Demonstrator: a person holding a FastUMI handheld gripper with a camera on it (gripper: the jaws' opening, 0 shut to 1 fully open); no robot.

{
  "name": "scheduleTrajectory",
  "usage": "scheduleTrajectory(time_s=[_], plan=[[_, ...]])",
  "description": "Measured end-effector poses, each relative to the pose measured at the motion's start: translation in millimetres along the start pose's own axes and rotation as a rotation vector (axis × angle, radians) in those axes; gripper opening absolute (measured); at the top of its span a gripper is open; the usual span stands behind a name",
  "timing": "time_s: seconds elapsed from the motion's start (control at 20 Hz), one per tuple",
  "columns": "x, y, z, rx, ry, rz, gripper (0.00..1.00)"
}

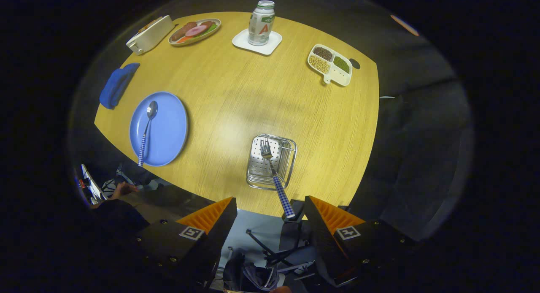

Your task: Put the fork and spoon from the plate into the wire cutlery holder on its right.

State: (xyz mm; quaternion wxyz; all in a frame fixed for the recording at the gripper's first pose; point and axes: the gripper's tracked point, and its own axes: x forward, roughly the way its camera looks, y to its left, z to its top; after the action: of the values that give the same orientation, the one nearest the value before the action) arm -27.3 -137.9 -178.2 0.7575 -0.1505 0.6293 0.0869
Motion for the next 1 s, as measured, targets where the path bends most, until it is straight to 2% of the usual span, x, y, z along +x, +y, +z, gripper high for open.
scheduleTrajectory(time_s=[0.35, 0.6, 1.0], plan=[[-18, 77, 11, -0.06, -0.106, 0.065, 0.98], [-6, 121, 9, -0.085, -0.1, 0.091, 0.98], [15, 192, 31, -0.056, -0.109, 0.148, 0.98]])
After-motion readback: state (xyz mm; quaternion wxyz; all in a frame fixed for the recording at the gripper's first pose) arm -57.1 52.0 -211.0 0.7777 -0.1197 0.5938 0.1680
